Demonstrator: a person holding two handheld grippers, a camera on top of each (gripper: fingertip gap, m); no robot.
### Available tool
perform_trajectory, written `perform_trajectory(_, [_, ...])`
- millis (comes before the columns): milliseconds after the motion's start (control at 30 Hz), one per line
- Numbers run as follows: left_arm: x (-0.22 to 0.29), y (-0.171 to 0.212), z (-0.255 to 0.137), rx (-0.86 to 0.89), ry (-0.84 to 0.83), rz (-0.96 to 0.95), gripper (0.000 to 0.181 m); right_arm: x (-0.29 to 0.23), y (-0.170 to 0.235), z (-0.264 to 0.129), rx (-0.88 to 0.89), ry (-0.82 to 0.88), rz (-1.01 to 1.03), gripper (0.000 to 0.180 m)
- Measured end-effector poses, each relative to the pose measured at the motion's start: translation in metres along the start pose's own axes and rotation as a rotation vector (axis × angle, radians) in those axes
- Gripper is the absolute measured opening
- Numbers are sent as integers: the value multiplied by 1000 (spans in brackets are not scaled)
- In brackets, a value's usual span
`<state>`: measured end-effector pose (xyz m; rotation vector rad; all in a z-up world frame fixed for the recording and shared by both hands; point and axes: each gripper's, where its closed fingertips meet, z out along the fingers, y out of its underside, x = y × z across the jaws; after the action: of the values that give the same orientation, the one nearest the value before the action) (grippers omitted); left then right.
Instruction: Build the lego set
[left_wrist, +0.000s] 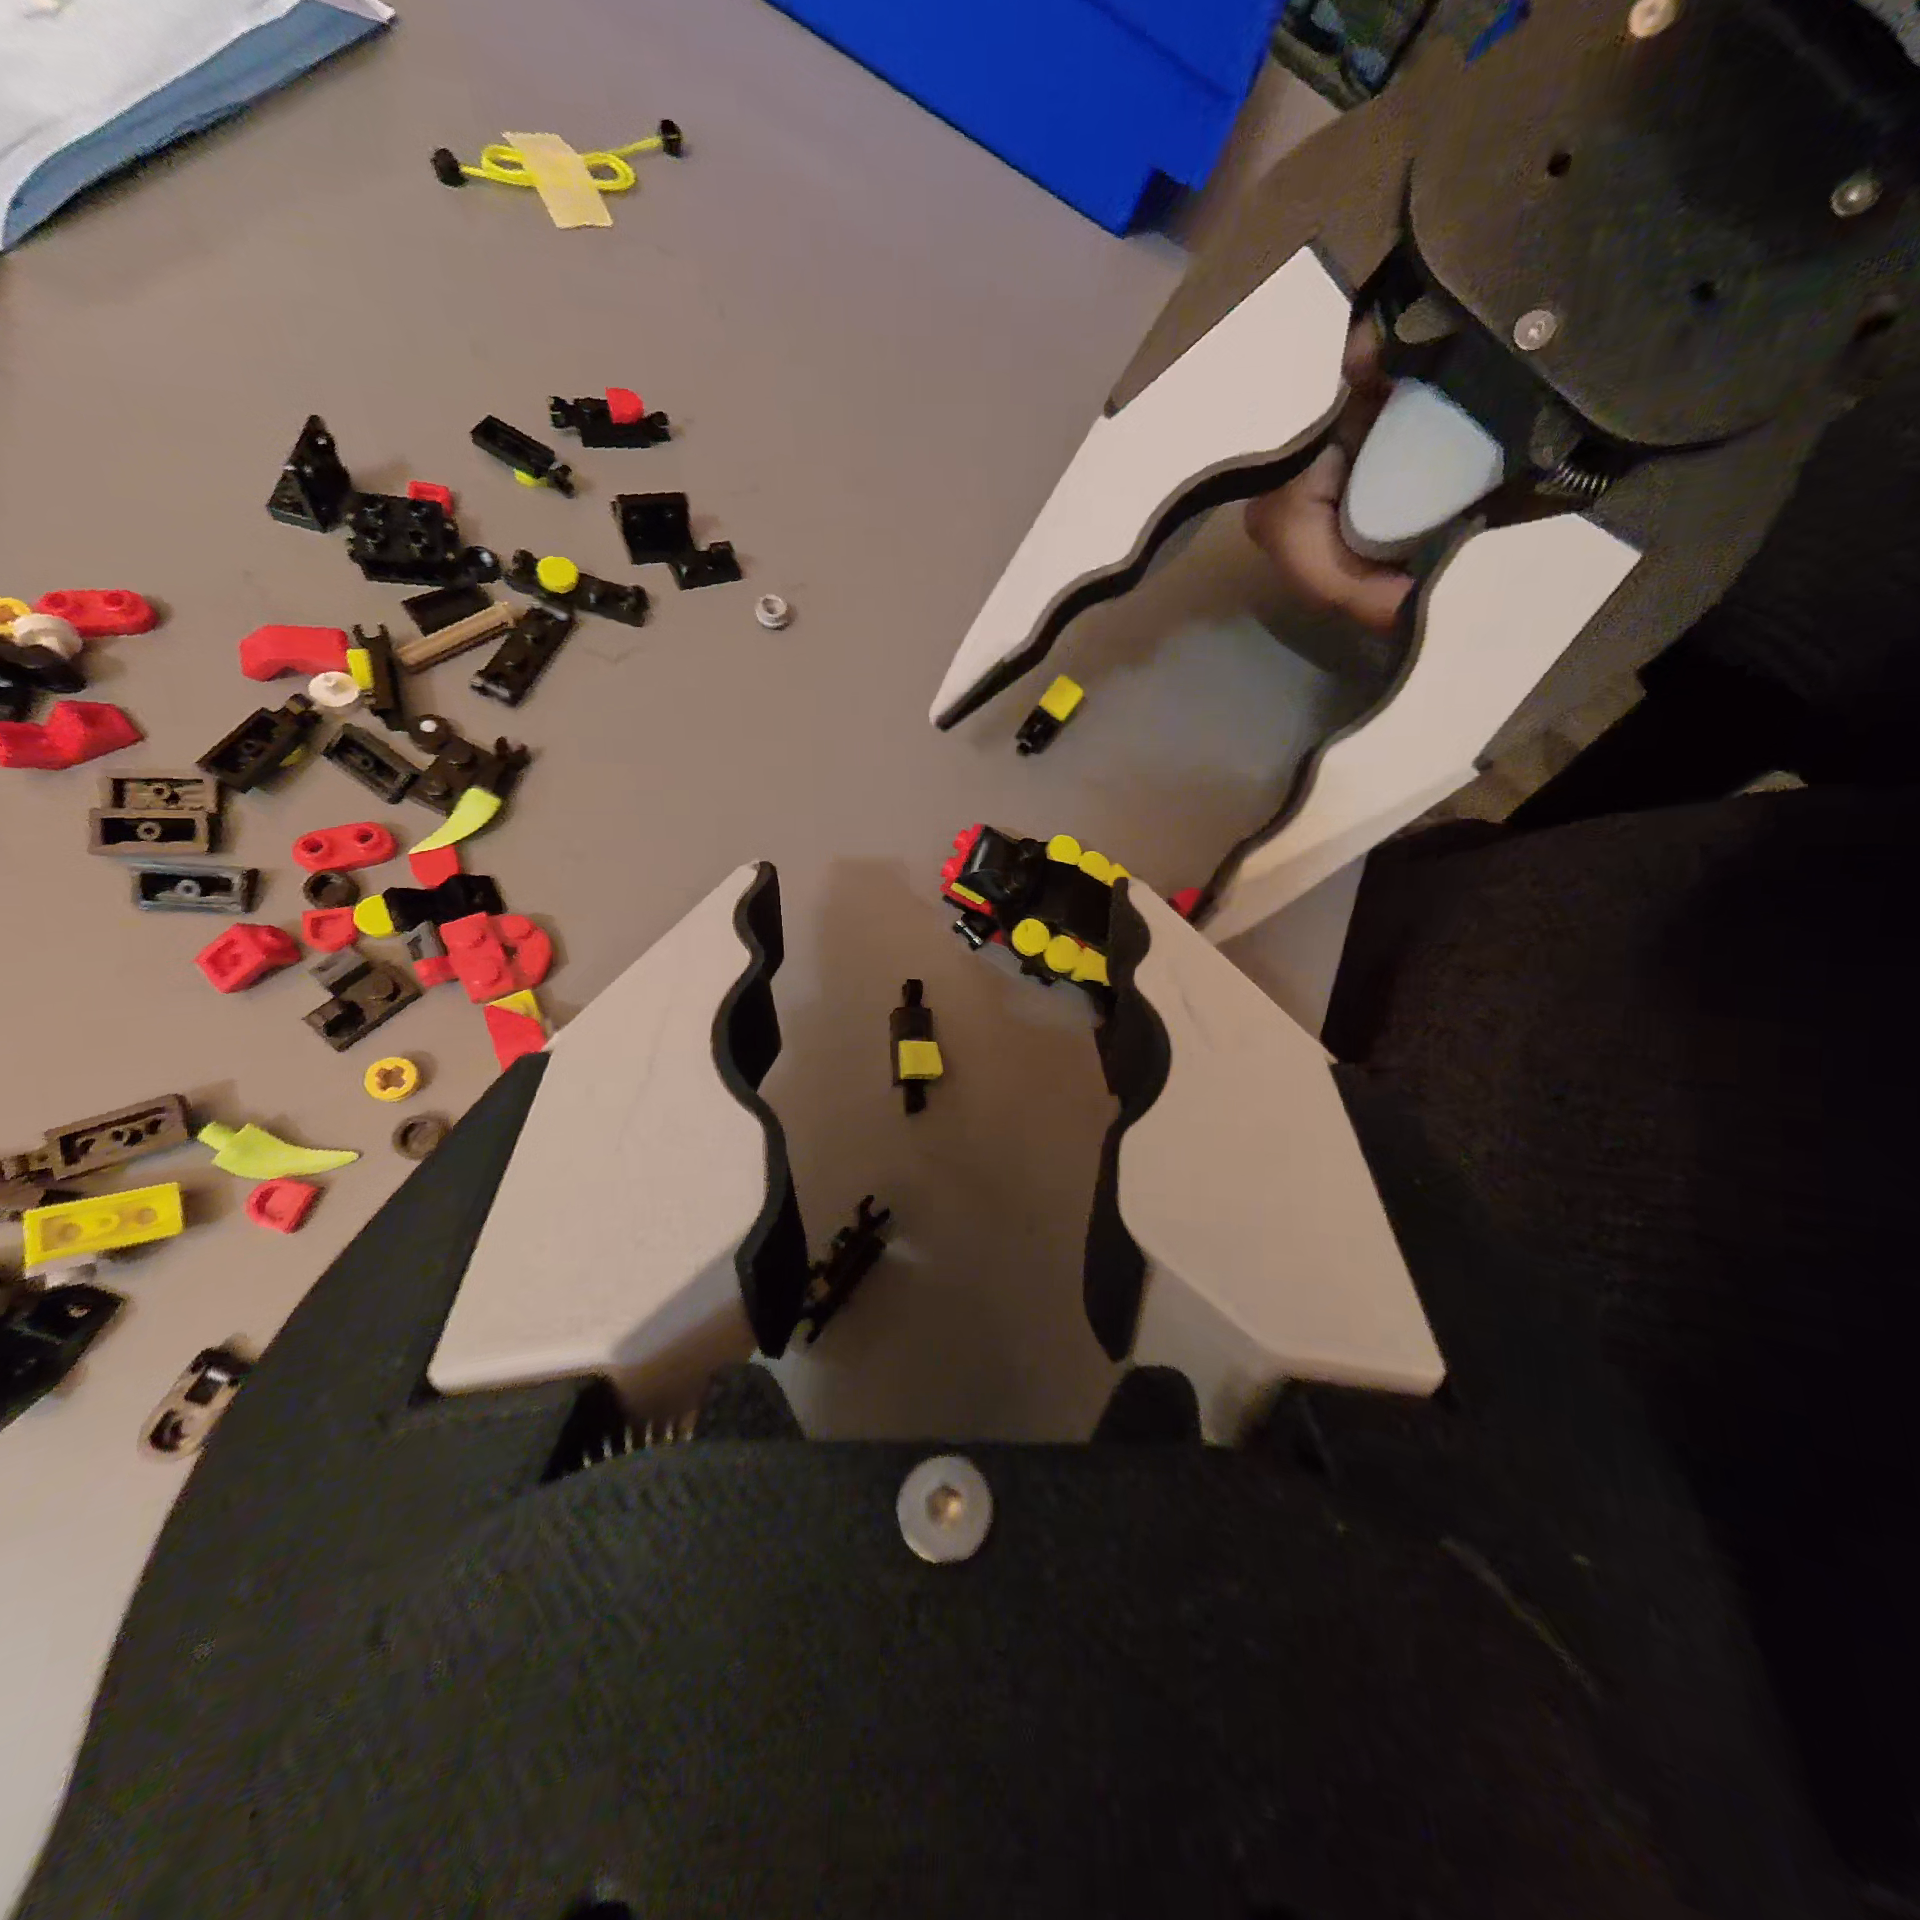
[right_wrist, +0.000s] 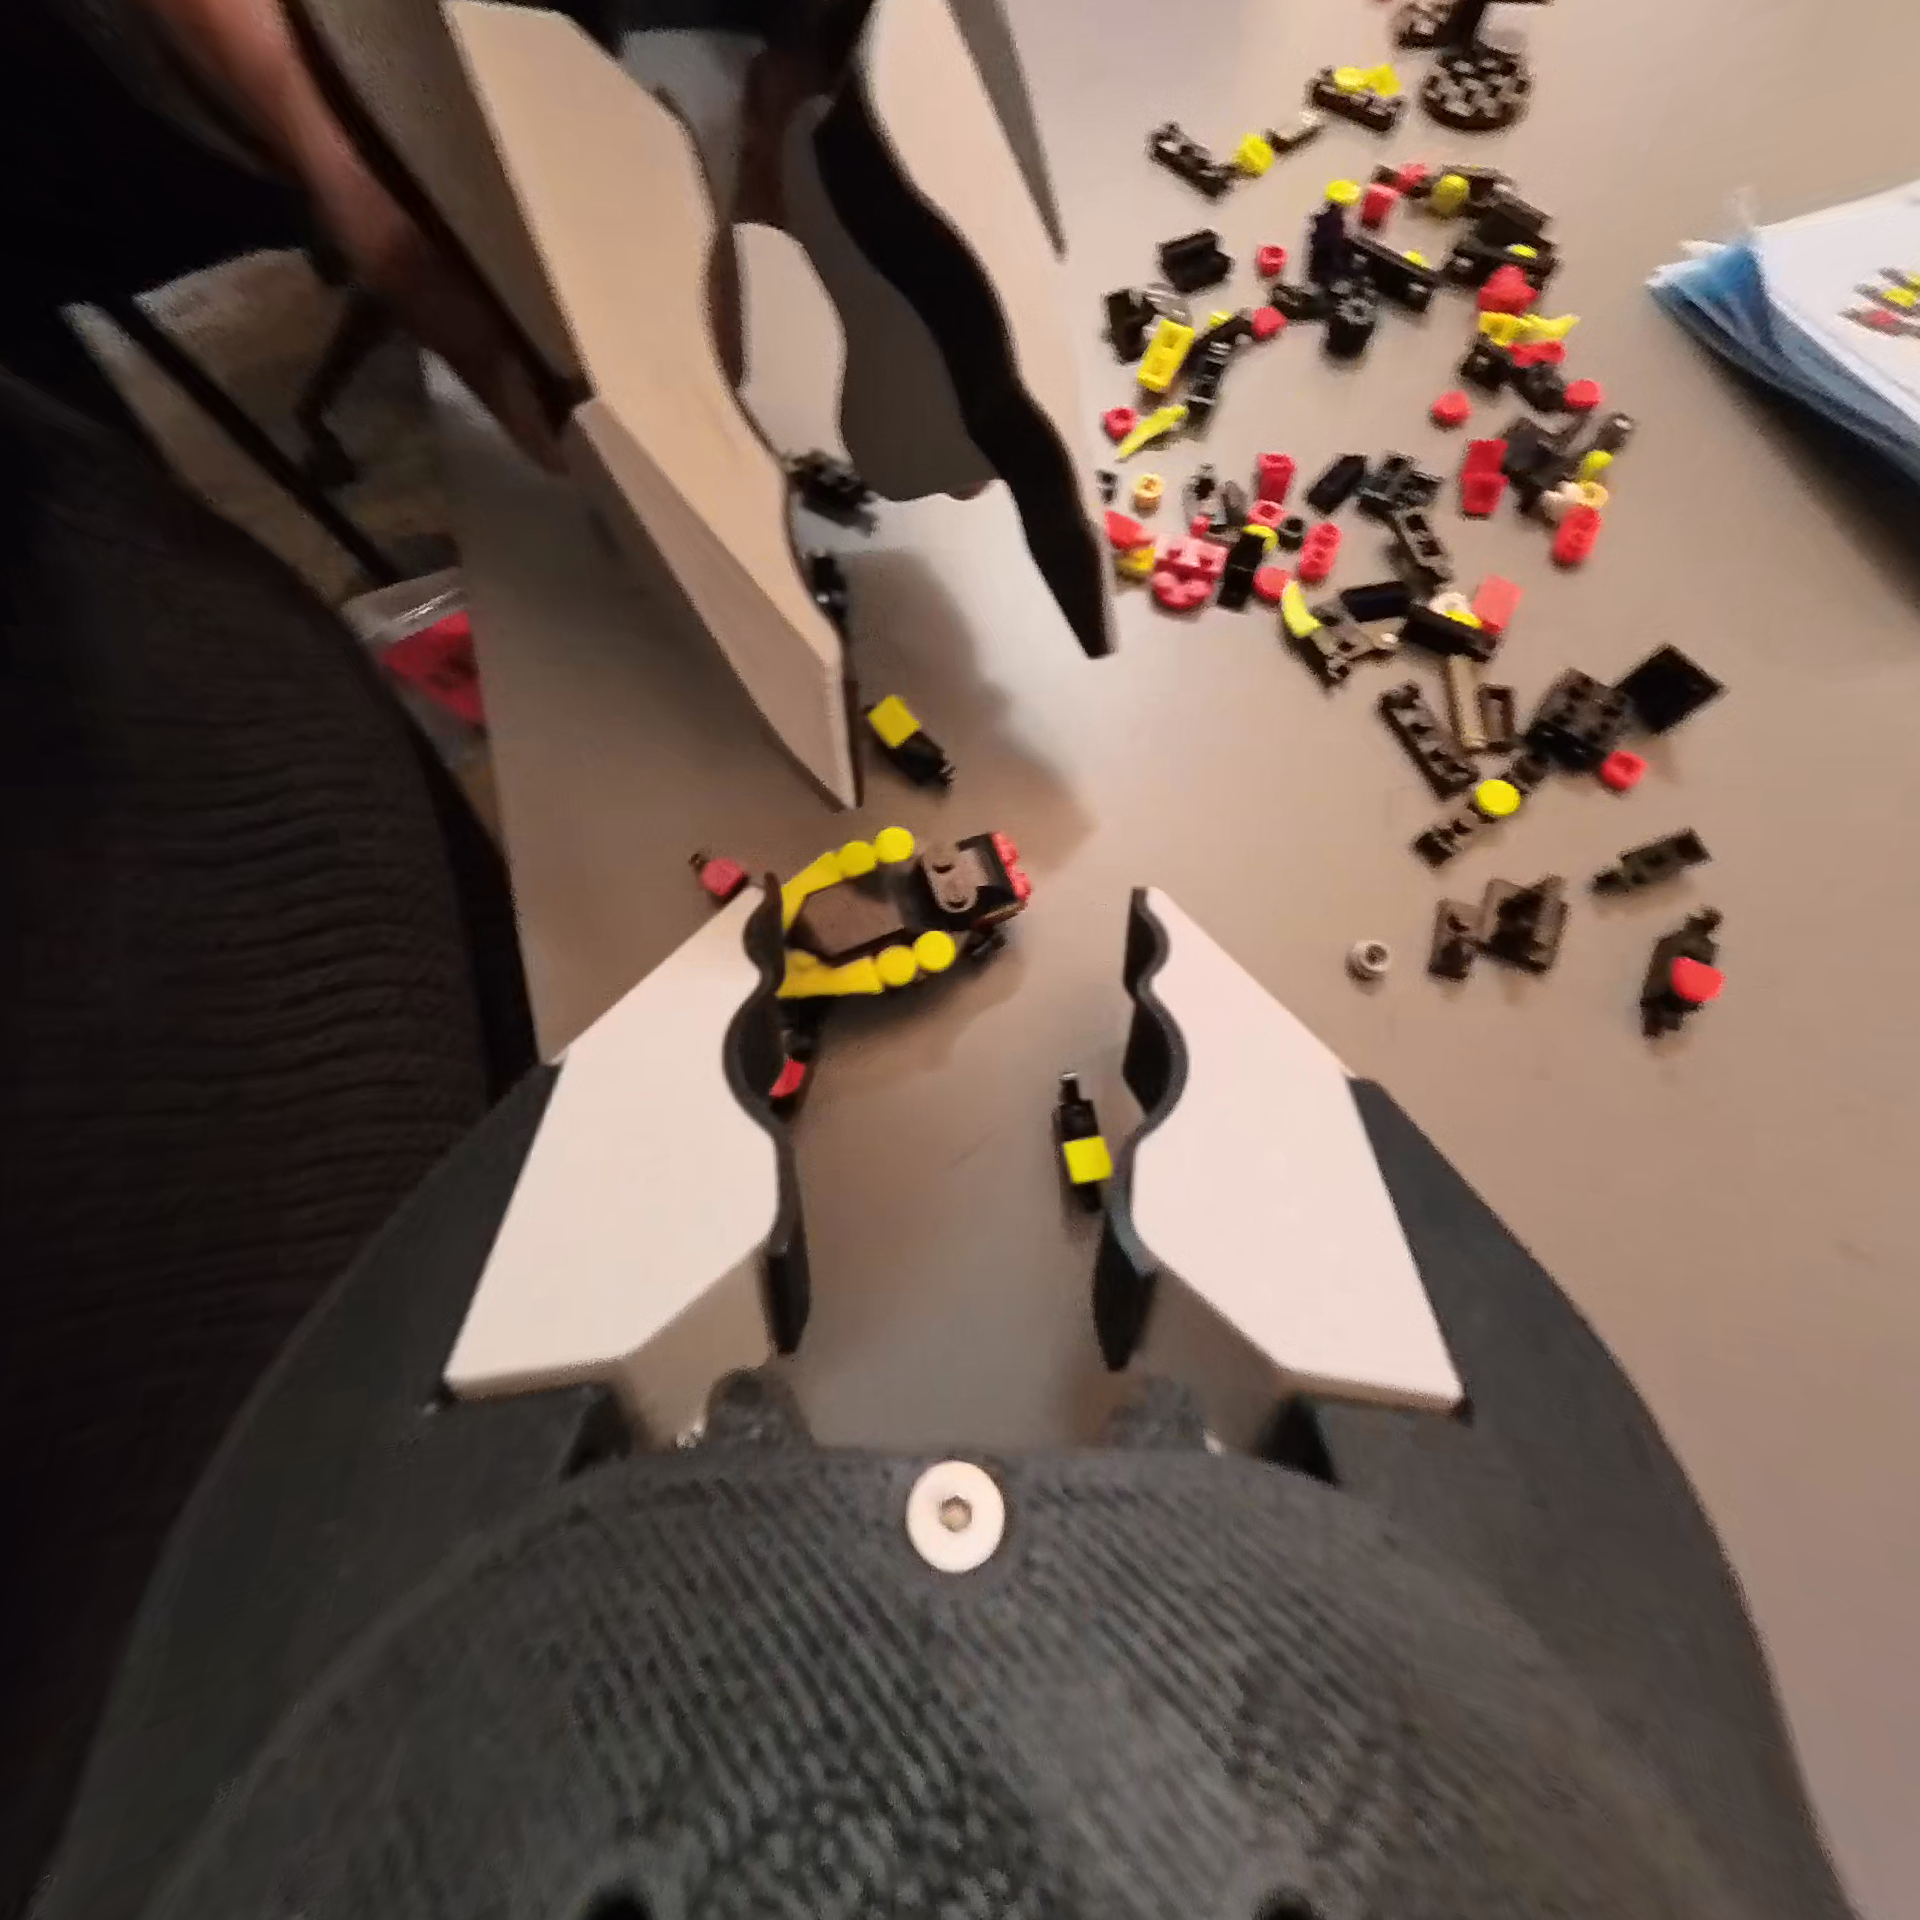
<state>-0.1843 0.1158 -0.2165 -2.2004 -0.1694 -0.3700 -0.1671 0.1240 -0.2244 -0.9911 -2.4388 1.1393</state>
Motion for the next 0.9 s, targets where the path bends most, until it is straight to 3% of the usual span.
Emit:
perform_trajectory(67, [-4,0,-2,5,-15,-9,59,9,-3,-1,14,28,77,58])
perform_trajectory(200, [-4,-1,-4,14,-5,-31,57,8,-9,-4,70,-74,219,55])
perform_trajectory(333, [-2,0,-3,10,0,-30,57,19,-8,1,50,-19,203,41])
perform_trajectory(700, [-1,-2,-5,23,20,-53,57,2,1,13,5,-155,269,29])
perform_trajectory(900, [-1,-2,-4,24,25,-56,57,3,1,12,5,-151,246,22])
